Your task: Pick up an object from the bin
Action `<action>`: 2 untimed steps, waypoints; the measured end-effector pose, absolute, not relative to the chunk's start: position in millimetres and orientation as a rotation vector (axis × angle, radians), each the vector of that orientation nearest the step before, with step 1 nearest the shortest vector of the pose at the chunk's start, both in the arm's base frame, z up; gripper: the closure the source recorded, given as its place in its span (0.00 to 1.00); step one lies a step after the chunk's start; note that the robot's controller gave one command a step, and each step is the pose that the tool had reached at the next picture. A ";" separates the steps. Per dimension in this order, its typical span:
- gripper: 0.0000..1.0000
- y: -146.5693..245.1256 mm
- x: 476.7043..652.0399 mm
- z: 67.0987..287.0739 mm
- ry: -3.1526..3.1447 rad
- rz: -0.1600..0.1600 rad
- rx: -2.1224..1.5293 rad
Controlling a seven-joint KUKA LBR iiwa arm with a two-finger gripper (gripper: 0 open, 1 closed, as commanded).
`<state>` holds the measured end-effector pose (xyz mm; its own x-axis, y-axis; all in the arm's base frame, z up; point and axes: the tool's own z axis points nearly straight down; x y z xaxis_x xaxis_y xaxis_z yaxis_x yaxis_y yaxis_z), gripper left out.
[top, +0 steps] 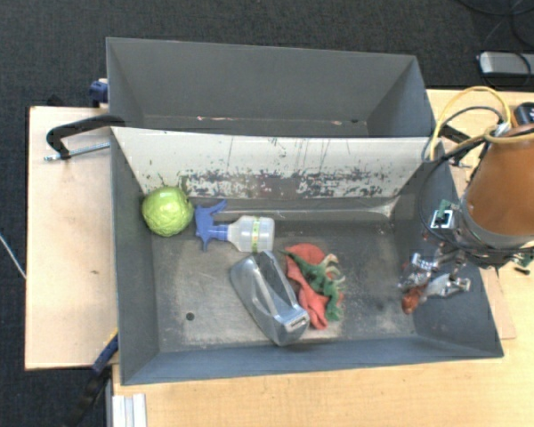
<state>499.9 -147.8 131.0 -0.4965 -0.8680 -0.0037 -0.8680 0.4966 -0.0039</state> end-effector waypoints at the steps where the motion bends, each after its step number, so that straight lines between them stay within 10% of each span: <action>1: 1.00 -147.0 498.1 149.0 2.717 0.006 -1.576; 2: 1.00 -147.4 499.2 169.9 2.715 0.000 -1.574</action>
Offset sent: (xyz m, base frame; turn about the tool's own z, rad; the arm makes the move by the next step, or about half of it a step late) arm 0.0000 0.0000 0.0315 0.0000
